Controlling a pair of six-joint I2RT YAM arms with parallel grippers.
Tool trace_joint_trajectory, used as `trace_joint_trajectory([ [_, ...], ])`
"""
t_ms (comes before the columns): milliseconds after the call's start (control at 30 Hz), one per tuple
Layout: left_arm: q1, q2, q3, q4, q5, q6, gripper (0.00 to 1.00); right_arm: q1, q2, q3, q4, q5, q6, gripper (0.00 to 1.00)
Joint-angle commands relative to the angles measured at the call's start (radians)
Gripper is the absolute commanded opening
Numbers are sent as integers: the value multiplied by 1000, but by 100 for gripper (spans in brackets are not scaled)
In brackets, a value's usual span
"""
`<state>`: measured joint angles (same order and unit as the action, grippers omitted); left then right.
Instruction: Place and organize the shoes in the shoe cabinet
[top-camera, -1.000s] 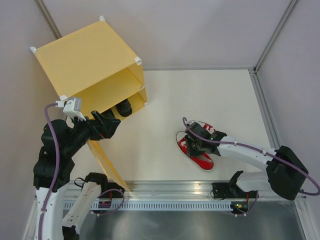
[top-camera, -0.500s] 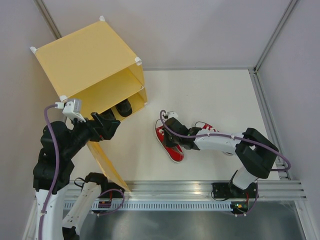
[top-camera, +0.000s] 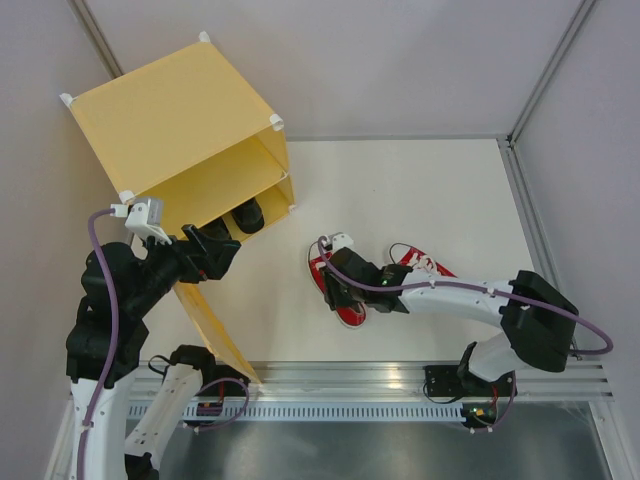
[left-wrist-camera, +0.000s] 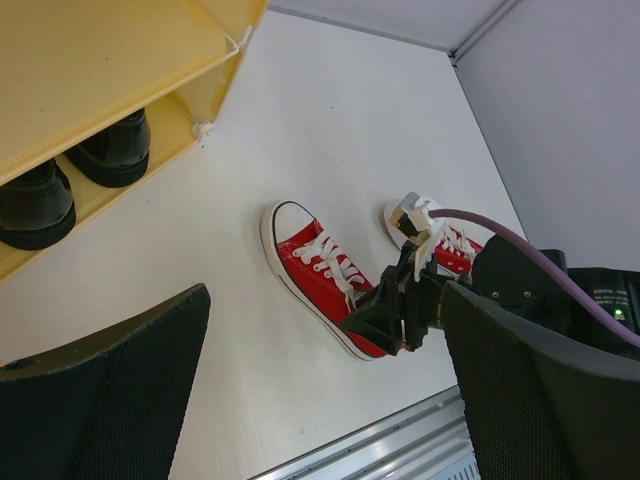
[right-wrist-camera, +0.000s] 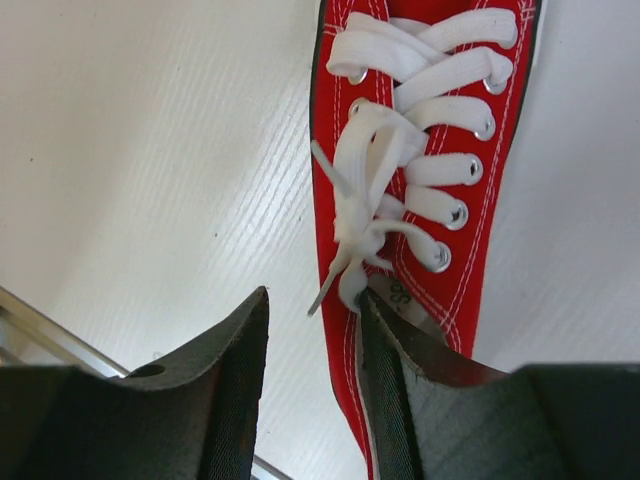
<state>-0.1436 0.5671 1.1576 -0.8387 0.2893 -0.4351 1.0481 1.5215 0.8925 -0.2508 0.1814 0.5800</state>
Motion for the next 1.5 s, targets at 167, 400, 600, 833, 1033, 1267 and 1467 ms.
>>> trace_joint_trajectory([
  [167, 6, -7, -1, -53, -41, 7, 100, 9, -115, -92, -85, -52, -68, 47],
  [400, 6, -13, 1, -53, -35, 9, 100, 15, -95, -104, -100, -77, -71, 47],
  [600, 6, -10, 1, -51, -36, 6, 100, 30, -69, -104, -137, -97, -88, 45],
  [833, 6, -12, 2, -54, -33, 1, 100, 49, -29, -110, -134, -94, -103, 40],
  [1033, 6, -9, 7, -54, -33, -5, 100, 66, -4, -86, -134, -79, -132, 26],
  [1267, 6, -6, 24, -54, -35, -5, 100, 72, -29, -8, -189, -13, -203, 0],
  [1467, 6, 2, 36, -59, -41, -1, 100, 72, -125, 78, -219, -16, -318, 1],
])
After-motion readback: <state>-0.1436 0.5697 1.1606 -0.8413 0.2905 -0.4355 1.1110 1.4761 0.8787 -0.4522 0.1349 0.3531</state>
